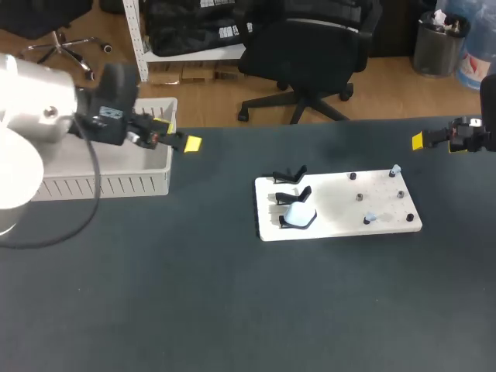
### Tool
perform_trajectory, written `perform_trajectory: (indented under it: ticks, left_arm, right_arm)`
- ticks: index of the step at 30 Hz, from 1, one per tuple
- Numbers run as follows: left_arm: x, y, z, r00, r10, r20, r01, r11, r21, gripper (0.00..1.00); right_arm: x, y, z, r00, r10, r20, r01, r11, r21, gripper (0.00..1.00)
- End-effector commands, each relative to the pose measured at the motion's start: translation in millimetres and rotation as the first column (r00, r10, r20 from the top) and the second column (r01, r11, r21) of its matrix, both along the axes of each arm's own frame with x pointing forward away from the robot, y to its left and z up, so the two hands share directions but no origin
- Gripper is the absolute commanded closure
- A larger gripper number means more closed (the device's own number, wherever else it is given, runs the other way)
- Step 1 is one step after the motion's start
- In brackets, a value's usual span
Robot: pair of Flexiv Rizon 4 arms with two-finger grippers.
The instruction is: Pick up each earbud case from the left stands, insert the matching earbuds, close the lid, and place the case in the box.
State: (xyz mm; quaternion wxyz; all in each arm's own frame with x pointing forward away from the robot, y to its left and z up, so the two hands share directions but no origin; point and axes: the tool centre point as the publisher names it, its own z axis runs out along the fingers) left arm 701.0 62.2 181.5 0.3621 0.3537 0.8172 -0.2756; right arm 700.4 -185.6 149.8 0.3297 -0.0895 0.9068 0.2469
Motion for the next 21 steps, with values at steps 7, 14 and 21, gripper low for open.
perform_trajectory:
  ticks: [7,14,21]
  left_arm:
    - [-0.4,-50,-13.4,0.843,-0.499,0.2,0.506,0.862,0.021,0.0]
    - [-22.3,-77,-30.2,0.739,-0.645,0.196,0.656,0.755,0.011,0.0]
    - [-42.9,-92,-54.1,0.693,-0.692,0.203,0.704,0.71,0.015,0.0]
  right_arm:
    - [0.4,-1,0,1.0,0.003,-0.001,-0.003,1.0,0.001,0.0]
    - [0.4,-1,0,1.0,0.003,-0.001,-0.003,1.0,0.001,0.0]
    - [0.4,-1,0,1.0,0.003,-0.001,-0.003,1.0,0.001,0.0]
